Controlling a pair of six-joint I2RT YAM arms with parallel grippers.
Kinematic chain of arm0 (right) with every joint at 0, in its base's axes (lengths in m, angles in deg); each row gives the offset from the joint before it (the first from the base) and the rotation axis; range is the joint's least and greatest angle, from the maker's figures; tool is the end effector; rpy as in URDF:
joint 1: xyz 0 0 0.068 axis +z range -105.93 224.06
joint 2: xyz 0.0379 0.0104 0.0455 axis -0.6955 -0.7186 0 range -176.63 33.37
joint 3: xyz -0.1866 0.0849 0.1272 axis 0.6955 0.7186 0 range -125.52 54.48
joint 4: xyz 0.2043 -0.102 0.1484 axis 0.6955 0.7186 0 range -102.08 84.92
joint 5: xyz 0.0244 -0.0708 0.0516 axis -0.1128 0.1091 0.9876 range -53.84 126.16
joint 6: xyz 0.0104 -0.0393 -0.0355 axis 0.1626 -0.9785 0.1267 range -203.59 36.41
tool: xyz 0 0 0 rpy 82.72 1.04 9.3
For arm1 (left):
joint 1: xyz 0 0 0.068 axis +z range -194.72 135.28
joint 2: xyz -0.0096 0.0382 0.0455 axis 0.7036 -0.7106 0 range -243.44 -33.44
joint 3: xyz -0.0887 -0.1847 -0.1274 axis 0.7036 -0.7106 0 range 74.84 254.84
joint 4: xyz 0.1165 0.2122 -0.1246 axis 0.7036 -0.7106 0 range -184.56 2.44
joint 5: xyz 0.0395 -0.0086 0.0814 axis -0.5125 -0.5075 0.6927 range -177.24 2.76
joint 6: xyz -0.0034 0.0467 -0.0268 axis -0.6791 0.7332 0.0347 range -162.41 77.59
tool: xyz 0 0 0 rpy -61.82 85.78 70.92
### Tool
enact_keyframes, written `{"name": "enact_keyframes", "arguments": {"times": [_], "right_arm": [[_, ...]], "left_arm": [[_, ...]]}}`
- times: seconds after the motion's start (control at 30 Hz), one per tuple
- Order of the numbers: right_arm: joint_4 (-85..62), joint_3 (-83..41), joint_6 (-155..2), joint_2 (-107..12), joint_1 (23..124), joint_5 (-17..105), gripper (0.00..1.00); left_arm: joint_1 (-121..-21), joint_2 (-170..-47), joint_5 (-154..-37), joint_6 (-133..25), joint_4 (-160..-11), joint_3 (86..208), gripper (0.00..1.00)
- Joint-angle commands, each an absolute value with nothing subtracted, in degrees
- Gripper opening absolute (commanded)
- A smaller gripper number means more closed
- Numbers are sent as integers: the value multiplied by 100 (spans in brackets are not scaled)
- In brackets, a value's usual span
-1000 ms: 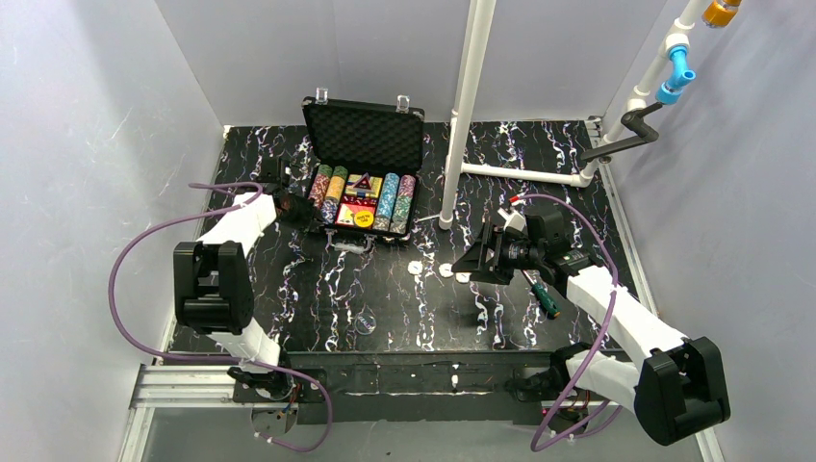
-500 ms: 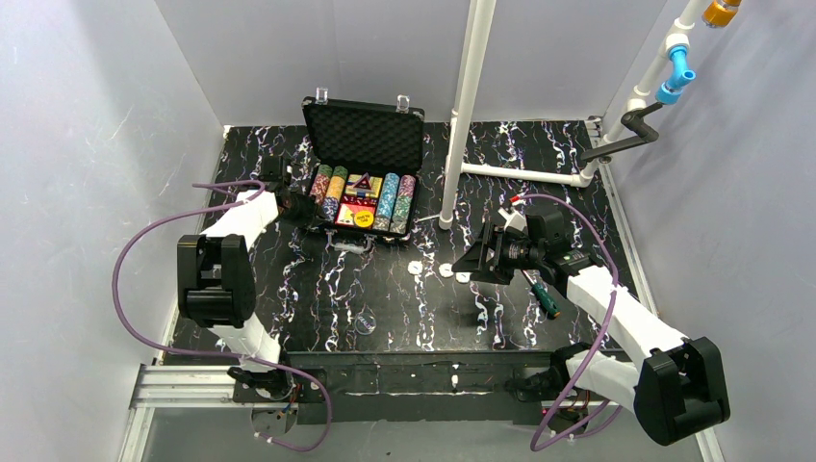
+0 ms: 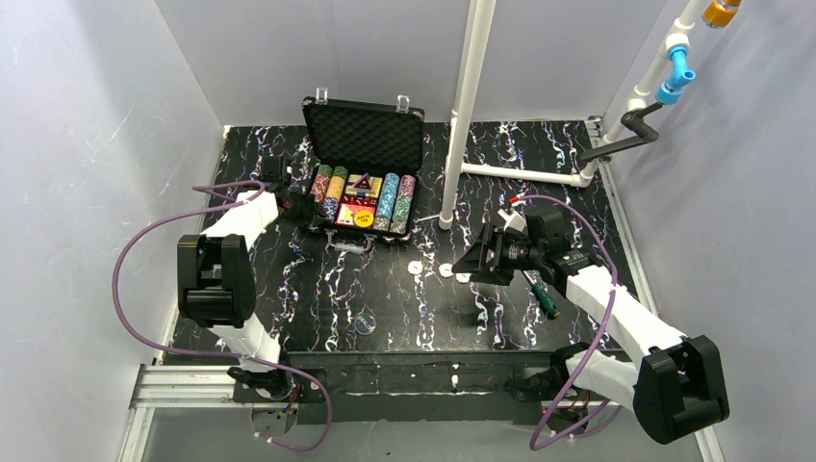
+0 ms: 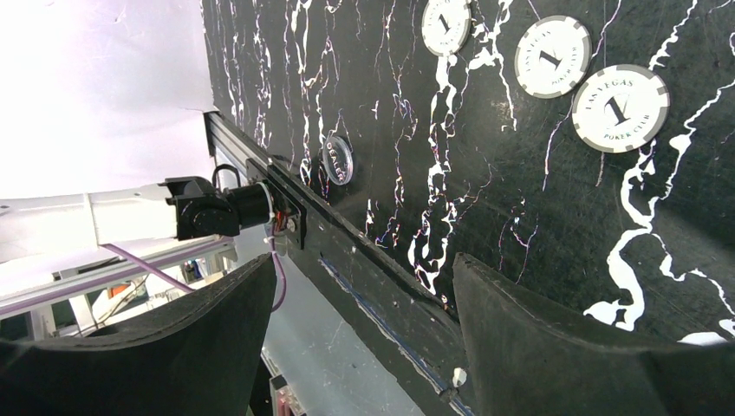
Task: Pack up texas hold em set
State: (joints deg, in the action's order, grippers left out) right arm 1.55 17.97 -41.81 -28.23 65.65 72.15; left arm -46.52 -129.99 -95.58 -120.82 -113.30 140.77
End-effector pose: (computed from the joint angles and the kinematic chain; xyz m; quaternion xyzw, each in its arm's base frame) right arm 0.2230 0.1107 0.1981 0.0188 0.8676 0.4532 0.2039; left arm 0.3579 -0.0165 0.1733 -0.5753 0.7622 -0.2391 0.1759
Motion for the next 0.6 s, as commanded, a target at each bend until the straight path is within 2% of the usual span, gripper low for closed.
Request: {"name": "enact_keyframes", "arguments": {"times": [0.0, 0.07, 0.13, 0.3, 0.47, 0.57], "right_arm": [[93, 1887, -4229, -2763, 6540, 7285, 82], [93, 1888, -4234, -2758, 6533, 7289, 82], [95, 1888, -4229, -2748, 6525, 7288, 82], [97, 1886, -4229, -2736, 6522, 7296, 82], [101, 1900, -4230, -2705, 6525, 7315, 82], [107, 1930, -4247, -2699, 6524, 7319, 82]], "left_arm": [[-4615, -13017, -9668, -12294, -11237, 14048, 0], [-4620, -13014, -9651, -12292, -11235, 14053, 1], [-4616, -12988, -9572, -12247, -11235, 14058, 14], [-4587, -12930, -9557, -12192, -11207, 14052, 29], [-4568, -12846, -9644, -12053, -11082, 14033, 30], [-4594, -12685, -9616, -11448, -11035, 14124, 31]]}}
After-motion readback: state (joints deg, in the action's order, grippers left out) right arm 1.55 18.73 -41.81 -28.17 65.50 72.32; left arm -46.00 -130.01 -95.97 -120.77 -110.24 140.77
